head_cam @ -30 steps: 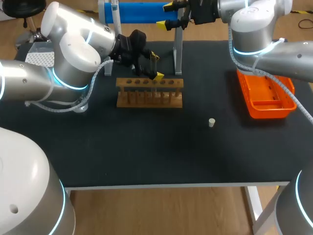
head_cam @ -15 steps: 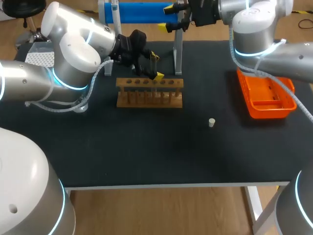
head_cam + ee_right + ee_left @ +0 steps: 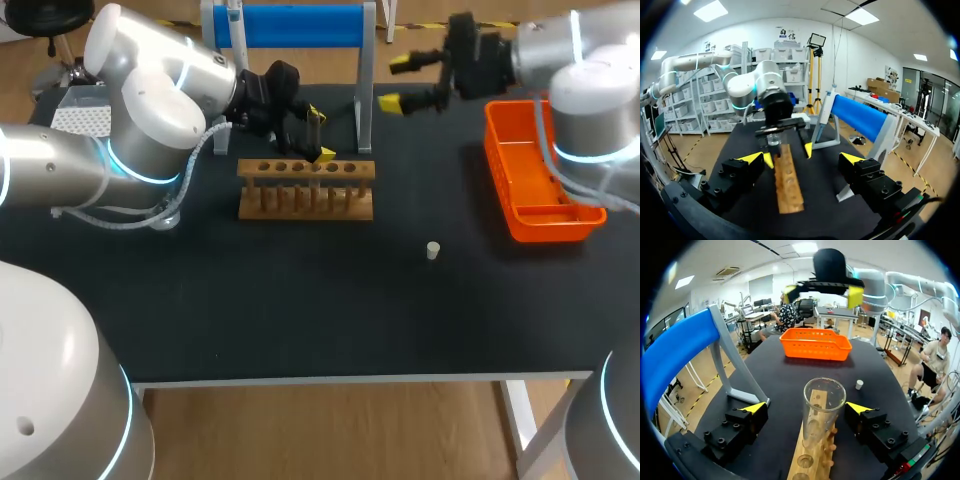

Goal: Invert the test tube, pick up the pipette, mount the tip to pipette, aspirate from beaker and dispense into the tube, eject the tip, return the pipette, and cap with the stopper.

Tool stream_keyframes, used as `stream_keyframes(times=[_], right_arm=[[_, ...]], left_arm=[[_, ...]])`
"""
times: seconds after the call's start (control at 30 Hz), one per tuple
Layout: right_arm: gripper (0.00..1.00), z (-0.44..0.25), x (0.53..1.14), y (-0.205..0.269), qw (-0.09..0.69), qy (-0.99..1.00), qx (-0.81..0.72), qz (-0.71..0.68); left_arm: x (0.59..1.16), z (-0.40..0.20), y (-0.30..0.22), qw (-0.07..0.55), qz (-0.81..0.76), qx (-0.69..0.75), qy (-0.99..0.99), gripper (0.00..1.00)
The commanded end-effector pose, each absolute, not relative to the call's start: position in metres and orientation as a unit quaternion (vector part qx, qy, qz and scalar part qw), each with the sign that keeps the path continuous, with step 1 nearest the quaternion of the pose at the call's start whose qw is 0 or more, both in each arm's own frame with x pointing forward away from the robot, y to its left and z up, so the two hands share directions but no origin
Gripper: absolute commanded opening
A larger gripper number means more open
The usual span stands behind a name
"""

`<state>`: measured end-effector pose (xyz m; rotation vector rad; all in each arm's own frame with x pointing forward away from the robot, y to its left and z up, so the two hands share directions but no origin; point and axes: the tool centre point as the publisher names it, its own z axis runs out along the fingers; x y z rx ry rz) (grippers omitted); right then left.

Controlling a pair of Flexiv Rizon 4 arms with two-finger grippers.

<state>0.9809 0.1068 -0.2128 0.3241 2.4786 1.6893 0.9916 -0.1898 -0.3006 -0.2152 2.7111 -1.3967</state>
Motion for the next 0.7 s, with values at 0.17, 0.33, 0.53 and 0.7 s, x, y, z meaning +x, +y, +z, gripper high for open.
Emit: stream_keyframes(times=[0.17, 0.33, 0.53, 0.7], right_arm=[[1.00, -0.232, 0.886, 0.037, 0.067, 0.814, 0.130, 0.562], [1.00, -0.255, 0.861, 0.027, 0.085, 0.818, 0.135, 0.553], [1.00, -0.282, 0.845, 0.018, 0.098, 0.823, 0.151, 0.539], [1.00, -0.304, 0.835, 0.016, 0.104, 0.827, 0.159, 0.529]], left_arm=[[0.993, -0.300, -0.190, 0.040, -0.455, -0.070, 0.887, 1.00], [0.993, -0.300, -0.190, 0.040, -0.455, -0.070, 0.887, 1.00], [0.993, -0.300, -0.190, 0.040, -0.455, -0.070, 0.887, 1.00], [0.993, -0.300, -0.190, 0.040, -0.455, -0.070, 0.887, 1.00]])
